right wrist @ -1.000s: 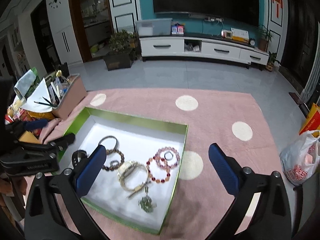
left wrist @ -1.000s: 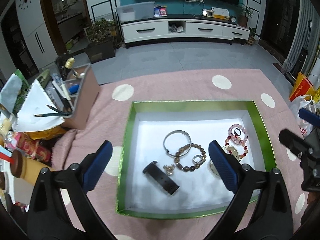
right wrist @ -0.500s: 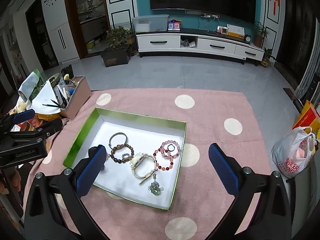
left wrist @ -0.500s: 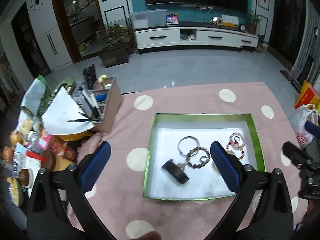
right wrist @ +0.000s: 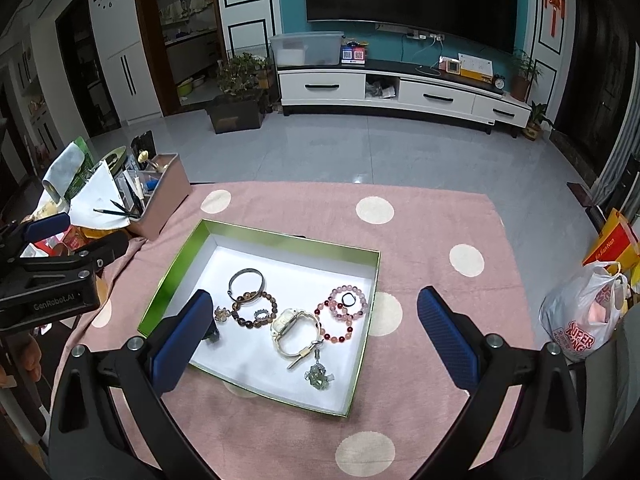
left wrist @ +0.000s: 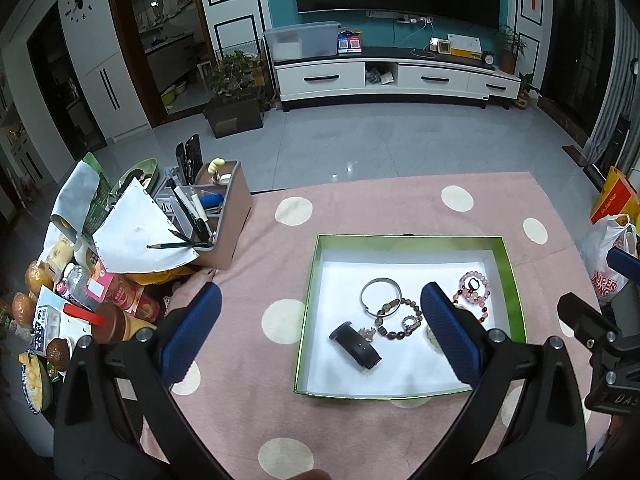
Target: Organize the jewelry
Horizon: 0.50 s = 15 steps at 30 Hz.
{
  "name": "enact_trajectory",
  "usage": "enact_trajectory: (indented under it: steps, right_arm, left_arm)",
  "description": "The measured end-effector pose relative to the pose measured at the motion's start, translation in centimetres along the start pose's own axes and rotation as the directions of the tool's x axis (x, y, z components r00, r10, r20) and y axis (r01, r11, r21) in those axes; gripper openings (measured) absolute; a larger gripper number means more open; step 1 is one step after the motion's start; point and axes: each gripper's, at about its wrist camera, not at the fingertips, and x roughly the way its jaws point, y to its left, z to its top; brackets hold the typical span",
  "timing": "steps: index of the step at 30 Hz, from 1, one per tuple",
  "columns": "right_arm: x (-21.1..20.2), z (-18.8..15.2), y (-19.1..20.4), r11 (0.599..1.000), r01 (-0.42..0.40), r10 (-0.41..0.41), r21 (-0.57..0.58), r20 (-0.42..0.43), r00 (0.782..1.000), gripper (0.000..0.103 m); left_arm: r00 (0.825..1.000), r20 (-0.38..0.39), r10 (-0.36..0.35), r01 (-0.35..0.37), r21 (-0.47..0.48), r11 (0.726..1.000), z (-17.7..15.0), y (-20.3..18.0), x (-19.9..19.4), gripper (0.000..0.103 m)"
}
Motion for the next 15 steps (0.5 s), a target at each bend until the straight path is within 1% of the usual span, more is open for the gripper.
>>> enact_trajectory:
  steps: [15]
  right_arm:
    - [1.2,0.2,0.2,1.0,0.013,-0.013,0.0,-0.012,1.0,0.102]
  left_arm:
    - [1.0,-0.017,0.005,-0.005,-0.01,1.0,-0.1,0.1,1.3,0.101]
